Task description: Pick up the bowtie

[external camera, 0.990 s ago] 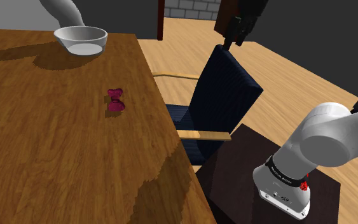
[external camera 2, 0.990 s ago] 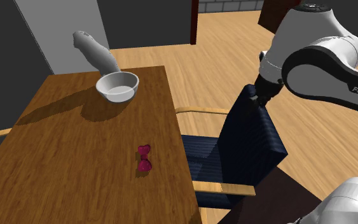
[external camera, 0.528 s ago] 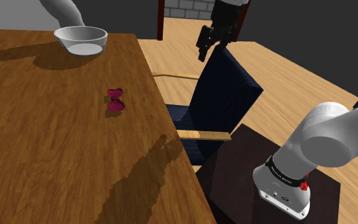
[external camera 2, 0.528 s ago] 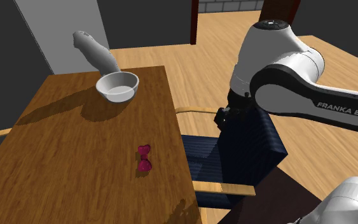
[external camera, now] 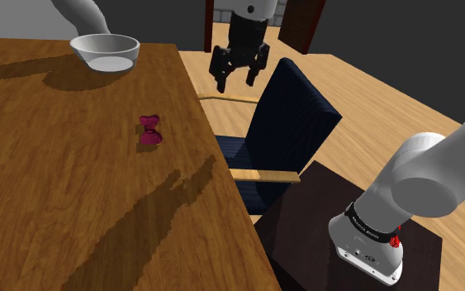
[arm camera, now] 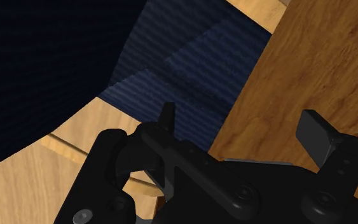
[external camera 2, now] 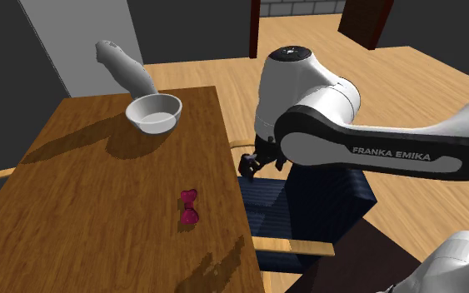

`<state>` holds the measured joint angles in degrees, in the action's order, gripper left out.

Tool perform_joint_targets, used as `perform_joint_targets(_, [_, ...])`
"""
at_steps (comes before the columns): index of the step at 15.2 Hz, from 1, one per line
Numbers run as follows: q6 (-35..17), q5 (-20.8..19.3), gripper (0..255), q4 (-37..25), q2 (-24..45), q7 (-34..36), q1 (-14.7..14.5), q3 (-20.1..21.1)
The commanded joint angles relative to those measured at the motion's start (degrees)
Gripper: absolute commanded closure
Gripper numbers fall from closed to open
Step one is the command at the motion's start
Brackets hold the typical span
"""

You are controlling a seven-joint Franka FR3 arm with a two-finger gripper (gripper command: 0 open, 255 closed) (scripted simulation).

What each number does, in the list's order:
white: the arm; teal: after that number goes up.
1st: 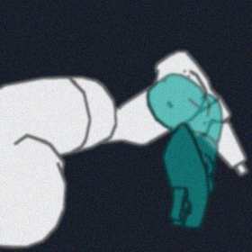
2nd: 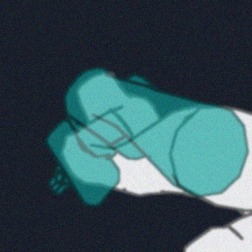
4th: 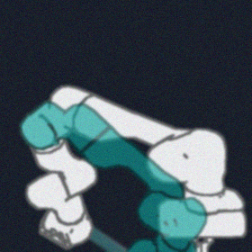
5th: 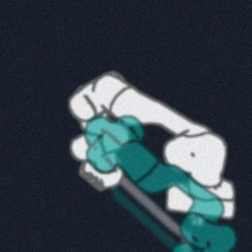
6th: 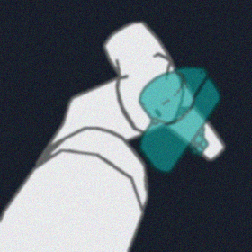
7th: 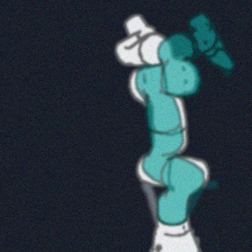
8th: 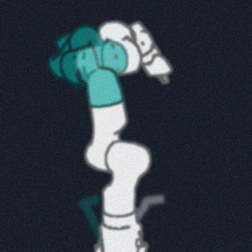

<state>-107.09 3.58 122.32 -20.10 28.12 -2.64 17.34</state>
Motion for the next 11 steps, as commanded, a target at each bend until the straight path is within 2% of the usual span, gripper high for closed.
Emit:
perform_joint_targets(1, [-1.2,-0.2,0,-1.9,3.5,3.8,-0.2,2.0])
perform_joint_targets(6, [-2.8,-2.5,0,-9.5,13.7,13.0,-0.9,6.2])
perform_joint_targets(11, [-2.8,-6.8,0,-19.4,25.2,22.3,-3.0,9.0])
